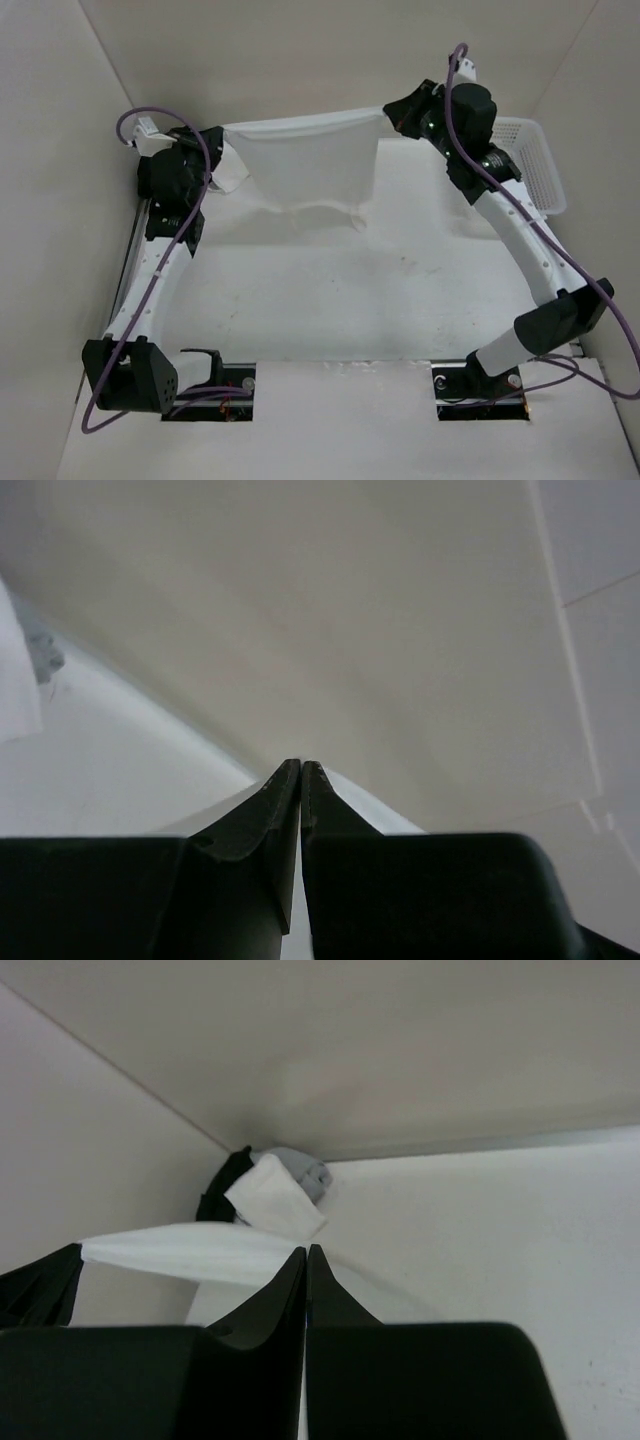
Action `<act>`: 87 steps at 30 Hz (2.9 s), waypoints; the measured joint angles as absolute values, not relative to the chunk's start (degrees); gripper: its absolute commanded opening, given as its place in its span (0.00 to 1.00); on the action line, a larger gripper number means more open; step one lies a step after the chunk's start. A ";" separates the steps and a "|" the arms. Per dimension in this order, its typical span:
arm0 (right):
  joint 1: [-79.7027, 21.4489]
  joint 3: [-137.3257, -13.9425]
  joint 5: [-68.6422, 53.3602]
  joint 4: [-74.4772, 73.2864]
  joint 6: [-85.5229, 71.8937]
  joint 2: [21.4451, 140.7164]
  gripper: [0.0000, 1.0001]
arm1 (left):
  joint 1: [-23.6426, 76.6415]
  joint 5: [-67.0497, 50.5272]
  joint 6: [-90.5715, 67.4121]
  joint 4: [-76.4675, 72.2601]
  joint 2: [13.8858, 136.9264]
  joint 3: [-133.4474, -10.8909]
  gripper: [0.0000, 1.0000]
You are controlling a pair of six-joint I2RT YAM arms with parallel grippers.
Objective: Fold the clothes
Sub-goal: Flatten the tank top out, then fold the tank top
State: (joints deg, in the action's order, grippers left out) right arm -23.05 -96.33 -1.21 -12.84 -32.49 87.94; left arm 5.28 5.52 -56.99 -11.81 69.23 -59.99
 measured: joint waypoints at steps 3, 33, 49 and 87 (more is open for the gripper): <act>-22.85 -98.56 -2.26 -12.23 -32.10 85.80 0.02 | 3.60 4.19 -57.74 -14.85 67.81 -61.10 0.02; -37.39 -24.56 -0.05 -13.45 -47.64 38.26 0.02 | 15.66 0.45 -63.81 15.81 10.46 -11.14 0.03; -23.64 -31.09 2.76 -8.99 -46.26 50.96 0.00 | 19.33 4.64 -56.93 -17.34 74.17 -35.86 0.03; -44.77 -26.30 10.13 -16.10 -48.51 54.57 0.43 | 20.62 7.90 -49.91 -29.32 91.46 -29.95 0.43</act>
State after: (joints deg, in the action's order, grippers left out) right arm -44.77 -26.30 10.13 -16.10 -48.51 54.57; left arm 20.62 7.90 -49.91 -29.32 91.46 -29.95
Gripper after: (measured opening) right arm 0.430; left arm 0.436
